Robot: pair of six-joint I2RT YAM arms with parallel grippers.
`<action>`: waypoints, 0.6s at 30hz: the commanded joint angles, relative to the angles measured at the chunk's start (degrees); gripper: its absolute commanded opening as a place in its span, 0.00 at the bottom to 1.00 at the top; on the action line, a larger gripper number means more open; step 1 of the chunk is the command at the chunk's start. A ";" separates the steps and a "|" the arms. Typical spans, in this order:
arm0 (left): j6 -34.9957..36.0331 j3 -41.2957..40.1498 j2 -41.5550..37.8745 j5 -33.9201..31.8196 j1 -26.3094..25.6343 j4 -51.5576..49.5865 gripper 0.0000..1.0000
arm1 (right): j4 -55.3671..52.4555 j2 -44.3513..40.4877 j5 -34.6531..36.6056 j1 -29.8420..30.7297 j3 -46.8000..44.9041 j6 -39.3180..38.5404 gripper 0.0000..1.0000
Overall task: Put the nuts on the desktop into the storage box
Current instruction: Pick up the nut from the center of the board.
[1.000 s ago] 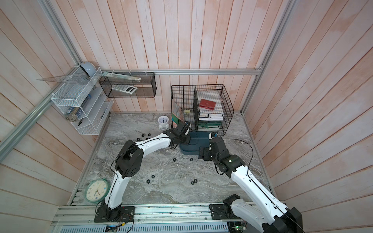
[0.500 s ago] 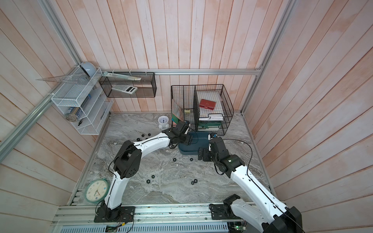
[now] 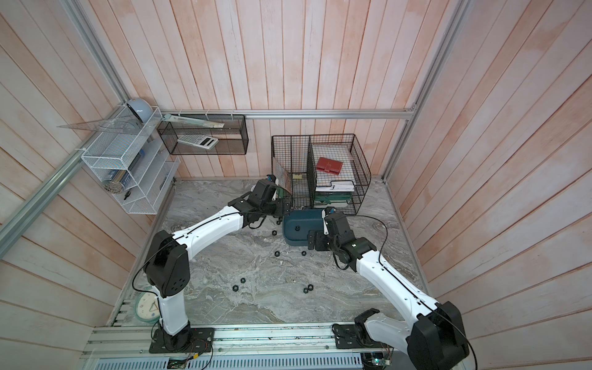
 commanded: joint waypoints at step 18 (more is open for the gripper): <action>0.41 -13.98 0.78 -1.04 4.01 7.64 0.97 | 3.81 9.40 -4.18 -0.22 7.82 -1.98 0.98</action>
